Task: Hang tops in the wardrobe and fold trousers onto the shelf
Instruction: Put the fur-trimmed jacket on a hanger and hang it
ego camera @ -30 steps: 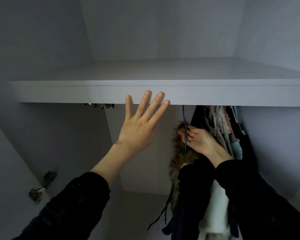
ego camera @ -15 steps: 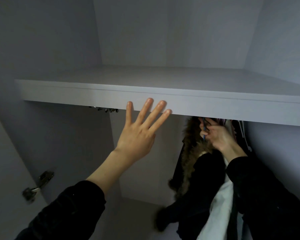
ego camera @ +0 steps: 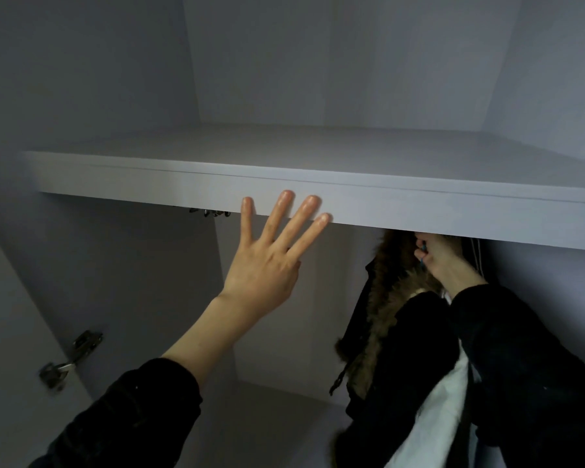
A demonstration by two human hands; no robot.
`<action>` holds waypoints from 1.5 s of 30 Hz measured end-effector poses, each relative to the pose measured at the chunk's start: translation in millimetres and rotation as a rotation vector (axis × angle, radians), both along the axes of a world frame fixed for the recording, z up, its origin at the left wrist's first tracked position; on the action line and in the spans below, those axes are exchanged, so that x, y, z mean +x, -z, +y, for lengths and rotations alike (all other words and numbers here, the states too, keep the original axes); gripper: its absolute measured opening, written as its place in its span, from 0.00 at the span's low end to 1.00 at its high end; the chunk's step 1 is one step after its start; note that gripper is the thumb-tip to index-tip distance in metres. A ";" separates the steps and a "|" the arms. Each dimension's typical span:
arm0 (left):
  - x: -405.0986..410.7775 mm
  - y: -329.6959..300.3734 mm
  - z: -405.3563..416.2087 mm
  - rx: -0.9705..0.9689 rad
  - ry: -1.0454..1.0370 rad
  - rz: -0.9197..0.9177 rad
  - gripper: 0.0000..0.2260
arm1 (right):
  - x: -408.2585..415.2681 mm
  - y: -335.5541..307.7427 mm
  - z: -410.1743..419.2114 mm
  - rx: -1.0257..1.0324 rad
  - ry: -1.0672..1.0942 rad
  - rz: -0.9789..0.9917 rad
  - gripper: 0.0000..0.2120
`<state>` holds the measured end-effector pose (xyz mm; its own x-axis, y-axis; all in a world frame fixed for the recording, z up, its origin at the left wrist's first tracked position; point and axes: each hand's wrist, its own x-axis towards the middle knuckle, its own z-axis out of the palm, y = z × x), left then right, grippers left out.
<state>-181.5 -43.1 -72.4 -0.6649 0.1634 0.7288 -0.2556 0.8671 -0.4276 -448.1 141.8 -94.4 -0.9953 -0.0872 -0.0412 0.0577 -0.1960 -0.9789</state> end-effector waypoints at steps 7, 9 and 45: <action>4.0 -0.6 2.7 0.013 -0.004 -0.021 0.48 | 20.8 6.8 -5.2 0.847 0.290 0.346 0.11; 4.2 -0.8 3.4 0.022 -0.004 -0.021 0.48 | 25.8 1.6 -2.3 0.878 0.285 0.368 0.13; 447.4 237.6 82.7 1.309 -0.778 -0.244 0.21 | 511.3 176.1 -110.0 1.291 -1.646 0.881 0.20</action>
